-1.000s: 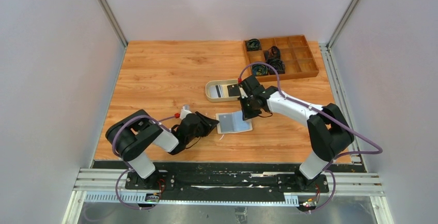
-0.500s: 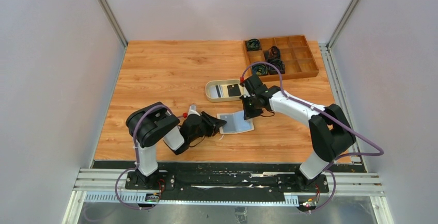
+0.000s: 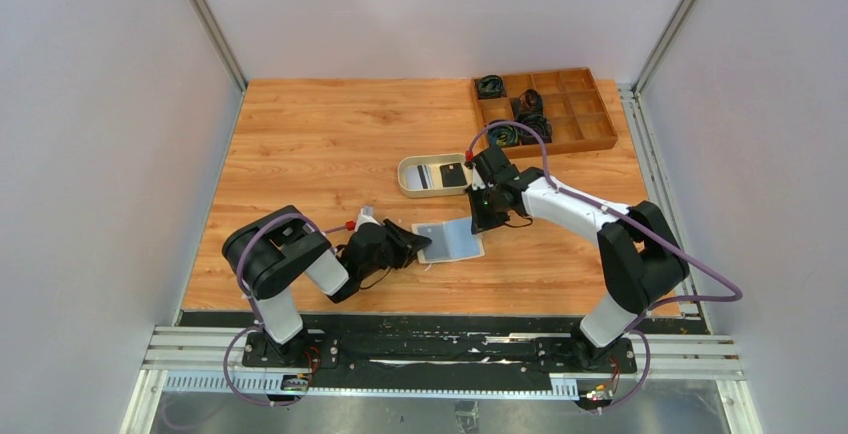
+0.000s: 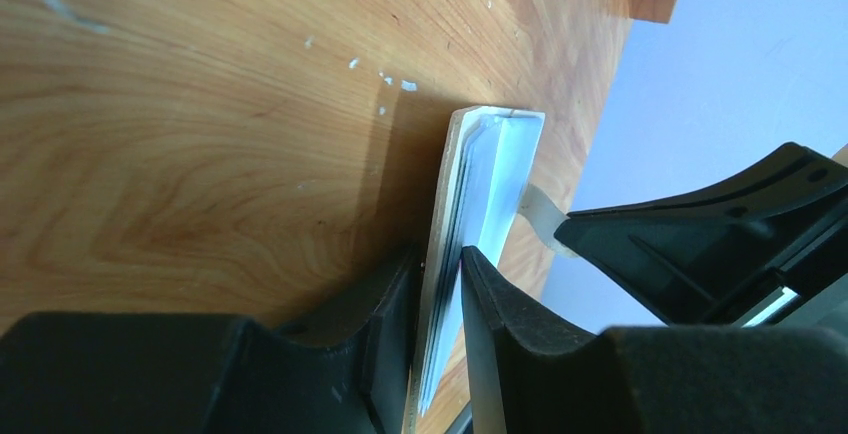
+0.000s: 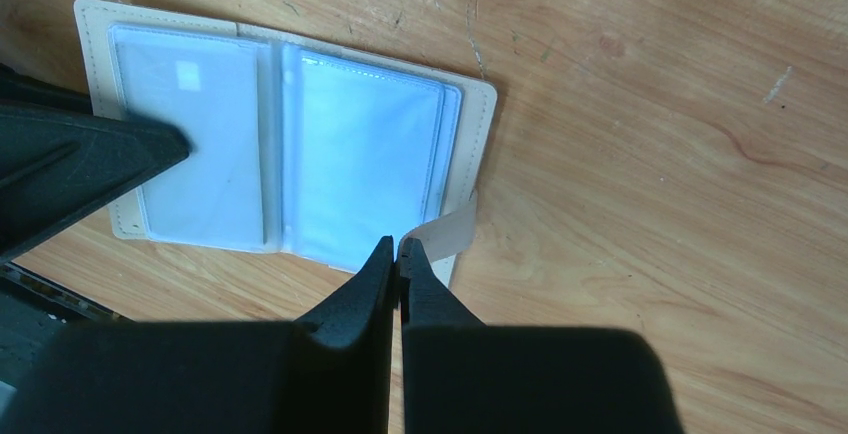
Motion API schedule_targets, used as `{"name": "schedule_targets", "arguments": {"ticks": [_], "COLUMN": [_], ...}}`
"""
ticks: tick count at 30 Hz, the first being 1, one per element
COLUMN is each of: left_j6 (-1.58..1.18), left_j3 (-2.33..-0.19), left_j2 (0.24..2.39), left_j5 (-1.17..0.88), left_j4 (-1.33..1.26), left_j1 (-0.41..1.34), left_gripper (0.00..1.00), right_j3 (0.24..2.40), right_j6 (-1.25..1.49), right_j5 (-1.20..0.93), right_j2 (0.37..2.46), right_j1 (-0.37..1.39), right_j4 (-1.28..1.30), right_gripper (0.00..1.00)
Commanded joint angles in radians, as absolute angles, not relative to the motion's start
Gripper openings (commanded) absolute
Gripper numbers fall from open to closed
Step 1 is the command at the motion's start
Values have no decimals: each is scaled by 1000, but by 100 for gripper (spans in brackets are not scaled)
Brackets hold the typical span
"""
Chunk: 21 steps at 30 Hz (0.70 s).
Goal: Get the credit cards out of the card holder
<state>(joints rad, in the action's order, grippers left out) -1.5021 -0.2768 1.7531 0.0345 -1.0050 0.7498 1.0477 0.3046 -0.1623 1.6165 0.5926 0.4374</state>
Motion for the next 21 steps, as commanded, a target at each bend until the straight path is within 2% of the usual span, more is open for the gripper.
{"name": "schedule_targets", "arguments": {"ticks": [1,13,21], "left_j6": [-1491,-1479,-1479], "left_j3": [-208,-172,-161], "left_j2": [1784,1686,1630], "left_j5": [111,170,208], "left_j4": [-871,-812,-752], "left_j1": [734,727,723], "left_gripper": [33,39,39], "right_j3": [1029,1032,1032], "right_j6": [297,299,299], "right_j5": [-177,-192,-193], "right_j2": [1597,1606,1610], "right_j1": [579,579,579], "right_j4": [440,434,434], "right_gripper": [0,0,0]}}
